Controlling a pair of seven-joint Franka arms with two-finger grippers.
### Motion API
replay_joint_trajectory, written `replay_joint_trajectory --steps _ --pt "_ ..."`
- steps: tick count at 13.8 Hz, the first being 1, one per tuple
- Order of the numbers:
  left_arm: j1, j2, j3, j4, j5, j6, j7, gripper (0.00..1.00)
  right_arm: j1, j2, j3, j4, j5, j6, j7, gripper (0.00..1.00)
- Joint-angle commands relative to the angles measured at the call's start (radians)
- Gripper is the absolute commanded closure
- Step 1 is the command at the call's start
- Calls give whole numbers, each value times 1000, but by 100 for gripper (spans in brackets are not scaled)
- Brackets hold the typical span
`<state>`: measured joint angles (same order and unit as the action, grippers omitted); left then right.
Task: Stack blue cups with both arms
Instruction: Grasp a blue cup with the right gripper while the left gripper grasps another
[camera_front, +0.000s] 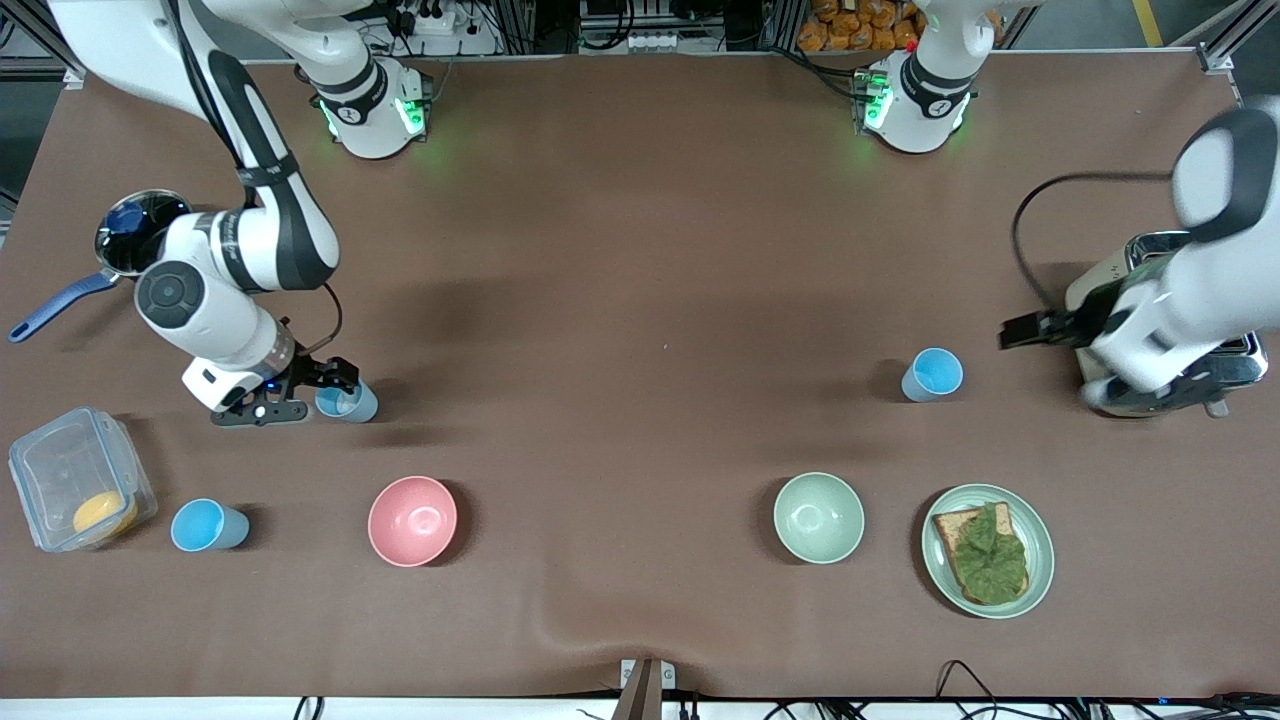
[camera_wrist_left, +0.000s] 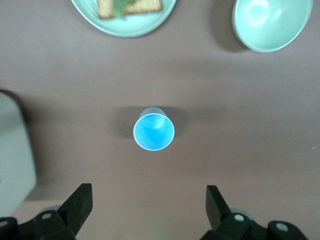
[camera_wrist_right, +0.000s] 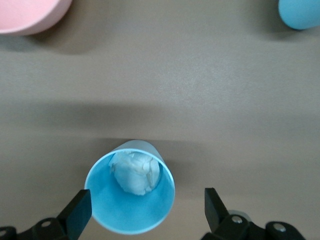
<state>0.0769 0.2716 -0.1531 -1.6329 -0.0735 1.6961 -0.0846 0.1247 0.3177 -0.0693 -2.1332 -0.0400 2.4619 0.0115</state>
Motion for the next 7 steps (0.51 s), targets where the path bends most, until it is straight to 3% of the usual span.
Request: replay_joint_trajectory --steps 1,4,5,6,7 --pt "1 83 -5 36 -17 -9 2 0 -11 33 0 -7 15 55 -4 0" --pt "3 93 -5 34 -12 -19 -15 0 -13 60 0 -7 15 74 -8 0" --pt "9 95 -2 33 -11 -19 -18 0 -13 67 0 -8 15 74 -8 11" --pt "11 115 4 36 -8 -12 -15 0 -13 73 0 -7 15 72 -8 32" --pt "14 161 7 57 -8 -1 -14 0 -14 78 0 -7 15 71 -8 66"
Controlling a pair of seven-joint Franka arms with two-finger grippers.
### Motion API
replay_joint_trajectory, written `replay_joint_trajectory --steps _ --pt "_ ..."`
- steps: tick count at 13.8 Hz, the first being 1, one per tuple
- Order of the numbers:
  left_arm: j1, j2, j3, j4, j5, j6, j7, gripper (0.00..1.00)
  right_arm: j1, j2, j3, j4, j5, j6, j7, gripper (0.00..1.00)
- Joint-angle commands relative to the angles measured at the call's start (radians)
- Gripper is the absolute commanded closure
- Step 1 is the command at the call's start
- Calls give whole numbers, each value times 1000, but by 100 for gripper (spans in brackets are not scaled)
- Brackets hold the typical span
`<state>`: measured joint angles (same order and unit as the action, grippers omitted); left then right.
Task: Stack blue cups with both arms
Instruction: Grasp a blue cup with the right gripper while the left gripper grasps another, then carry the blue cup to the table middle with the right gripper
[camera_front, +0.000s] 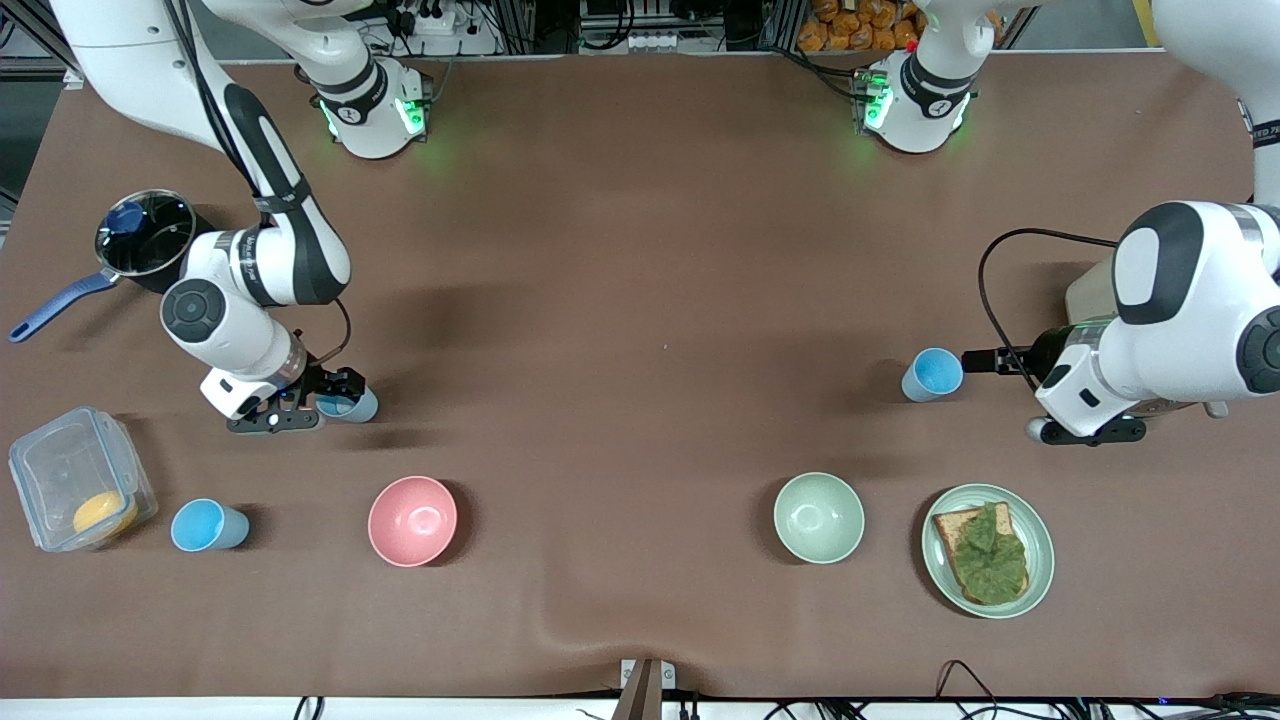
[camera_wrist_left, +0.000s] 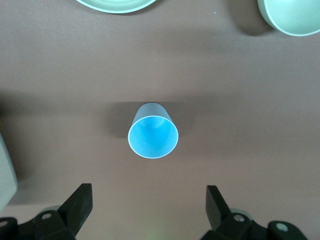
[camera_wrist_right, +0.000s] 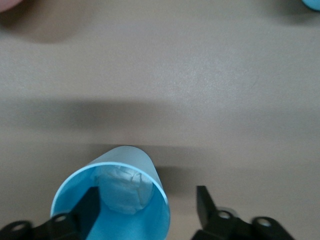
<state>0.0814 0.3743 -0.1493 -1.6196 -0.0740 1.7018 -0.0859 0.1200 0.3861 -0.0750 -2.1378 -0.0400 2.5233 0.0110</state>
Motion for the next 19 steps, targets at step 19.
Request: replay_joint_trajectory --steps 19 --pt "26 274 4 20 45 16 -17 0 433 89 87 418 98 -378 858 100"
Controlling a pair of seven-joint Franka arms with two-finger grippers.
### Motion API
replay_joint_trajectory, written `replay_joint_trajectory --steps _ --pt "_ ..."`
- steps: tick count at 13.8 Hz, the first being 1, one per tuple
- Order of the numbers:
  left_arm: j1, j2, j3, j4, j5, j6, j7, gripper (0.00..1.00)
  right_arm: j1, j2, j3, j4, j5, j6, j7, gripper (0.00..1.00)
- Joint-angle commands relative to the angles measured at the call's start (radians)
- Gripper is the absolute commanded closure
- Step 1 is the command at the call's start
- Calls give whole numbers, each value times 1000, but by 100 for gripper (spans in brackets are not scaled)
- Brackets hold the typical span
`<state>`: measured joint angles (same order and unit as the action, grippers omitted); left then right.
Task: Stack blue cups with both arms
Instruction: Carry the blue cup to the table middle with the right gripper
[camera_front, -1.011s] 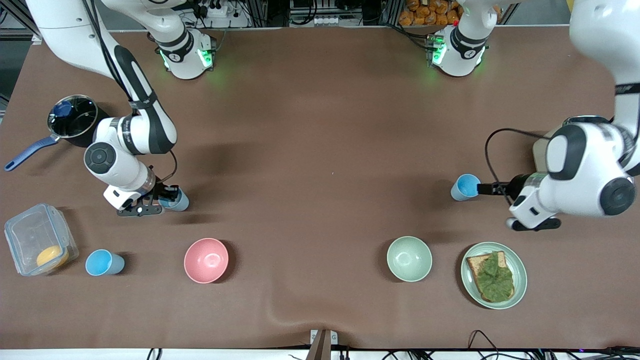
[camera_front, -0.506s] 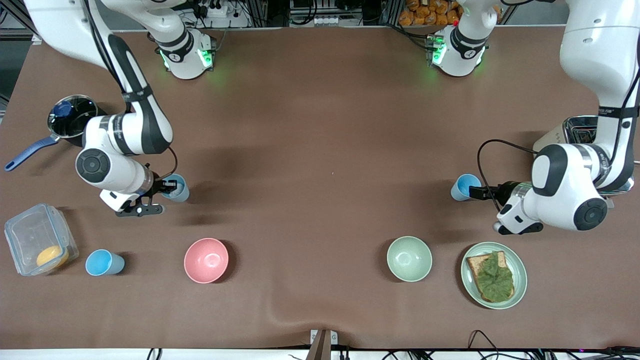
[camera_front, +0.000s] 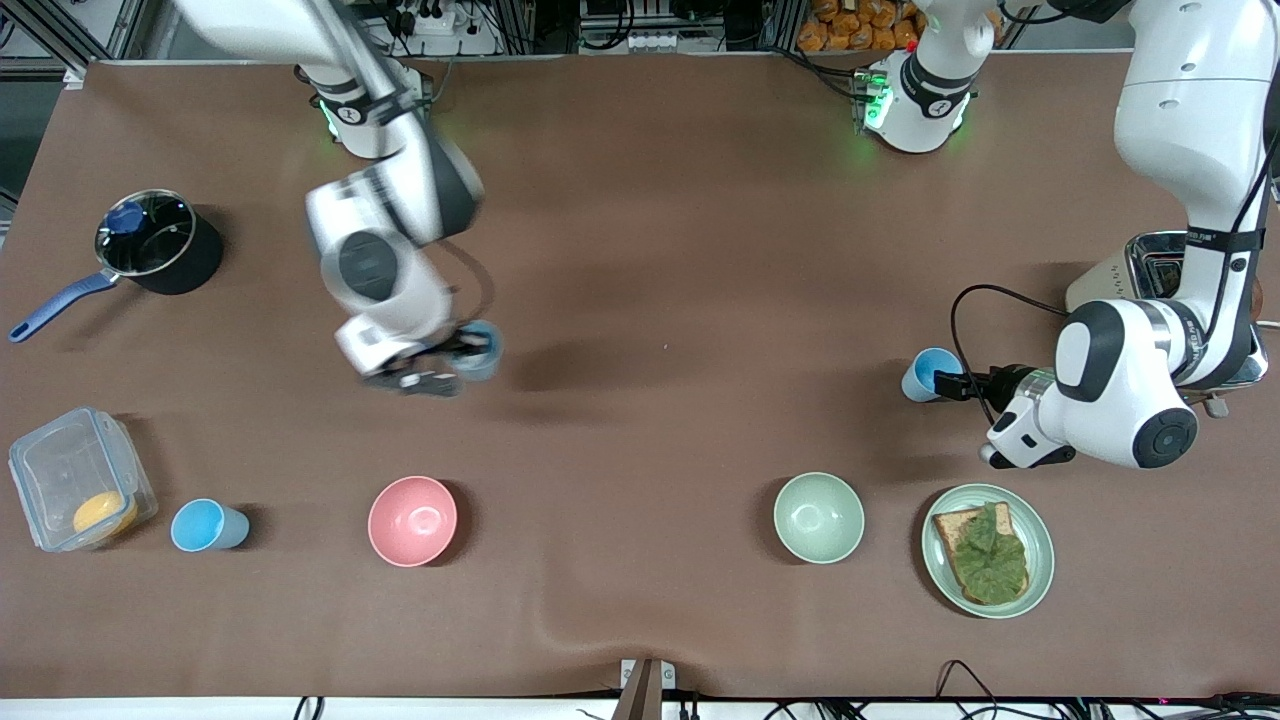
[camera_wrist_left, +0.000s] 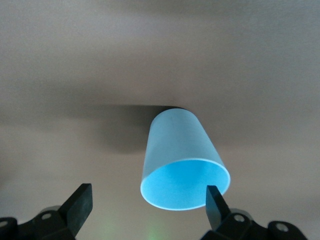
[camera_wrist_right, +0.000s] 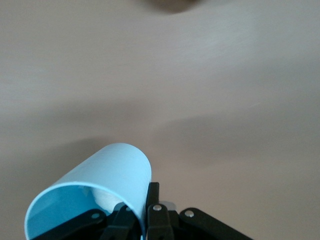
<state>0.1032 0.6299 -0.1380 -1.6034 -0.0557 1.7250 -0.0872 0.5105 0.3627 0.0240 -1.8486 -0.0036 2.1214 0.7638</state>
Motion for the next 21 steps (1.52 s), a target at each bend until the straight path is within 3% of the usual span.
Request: replay_joint_trajectory --steps 1,4,6,9,11,12,13,14,18,21 --pt "4 25 -8 5 27 -5 -16 0 60 142 -13 143 126 91 127 100" --pt "4 34 -8 3 27 17 -16 0 118 206 -12 147 345 297 127 100" --pt "3 48 -8 3 27 28 -14 5 163 239 -12 149 389 354 129 100" --pt "3 54 -5 3 25 38 -28 60 177 277 -13 147 376 350 123 100" --pt "10 48 -5 3 27 38 -28 77 184 283 -15 146 375 347 124 100" --pt "7 48 -5 3 27 38 -35 83 184 283 -15 146 375 344 124 94" --pt "1 47 -3 5 27 38 -66 90 183 283 -15 144 375 345 126 31" --pt "0 45 -5 11 30 39 -119 96 183 283 -16 143 375 345 126 0" --pt "1 19 -9 17 43 38 -161 100 181 224 -22 147 375 290 123 0" --pt "3 -68 -18 19 31 34 -190 100 163 119 -68 195 373 55 121 0"
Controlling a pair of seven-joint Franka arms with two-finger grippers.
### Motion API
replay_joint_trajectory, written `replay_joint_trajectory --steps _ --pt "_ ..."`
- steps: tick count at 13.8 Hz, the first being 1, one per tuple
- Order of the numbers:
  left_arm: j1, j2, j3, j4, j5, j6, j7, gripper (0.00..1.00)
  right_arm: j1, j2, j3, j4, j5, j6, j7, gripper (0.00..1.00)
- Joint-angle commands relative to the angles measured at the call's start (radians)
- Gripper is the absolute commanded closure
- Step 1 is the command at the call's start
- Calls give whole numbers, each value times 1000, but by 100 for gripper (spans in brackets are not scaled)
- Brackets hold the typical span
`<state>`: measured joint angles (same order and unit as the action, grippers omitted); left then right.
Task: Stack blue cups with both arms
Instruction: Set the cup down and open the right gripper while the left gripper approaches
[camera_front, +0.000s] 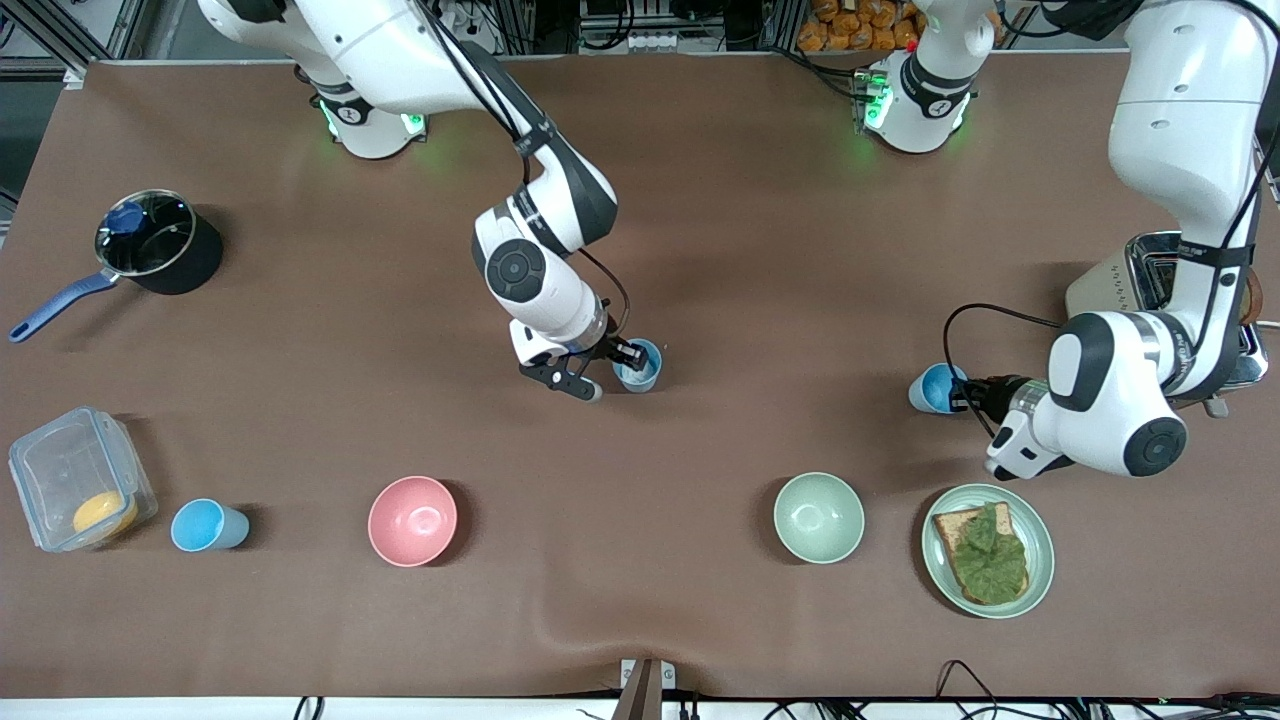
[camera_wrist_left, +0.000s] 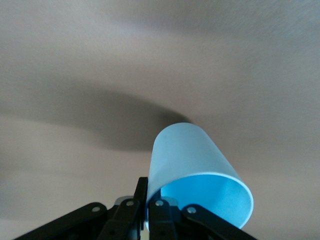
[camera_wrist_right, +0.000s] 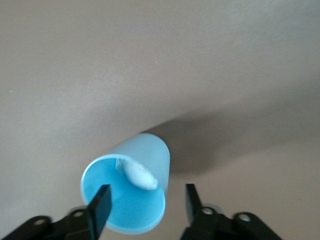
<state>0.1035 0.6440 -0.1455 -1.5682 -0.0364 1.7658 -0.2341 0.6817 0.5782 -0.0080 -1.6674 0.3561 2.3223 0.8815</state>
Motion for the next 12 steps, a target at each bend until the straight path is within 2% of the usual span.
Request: replay_joint_trajectory --steps 1,3,5,7,9,12 --pt "1 -101 -14 -16 7 -6 -57 100 -8 -116 -68 58 14 -260 2 0" --pt "1 -122 -54 -16 -5 -6 -94 100 -8 -123 -142 171 -6 -477 -3 0" --pt "-4 -124 -97 -15 0 -3 -163 100 -8 -124 -199 262 -108 -646 -39 0" --pt "-33 -124 -156 -10 1 -2 -278 100 -10 -138 -239 273 -208 -721 -152 0" --pt "-114 -86 -169 55 6 12 -417 100 -52 -153 -286 264 -220 -771 -308 0" --pt "-156 -81 -175 71 3 12 -494 100 -210 -161 -288 250 -221 -834 -610 0"
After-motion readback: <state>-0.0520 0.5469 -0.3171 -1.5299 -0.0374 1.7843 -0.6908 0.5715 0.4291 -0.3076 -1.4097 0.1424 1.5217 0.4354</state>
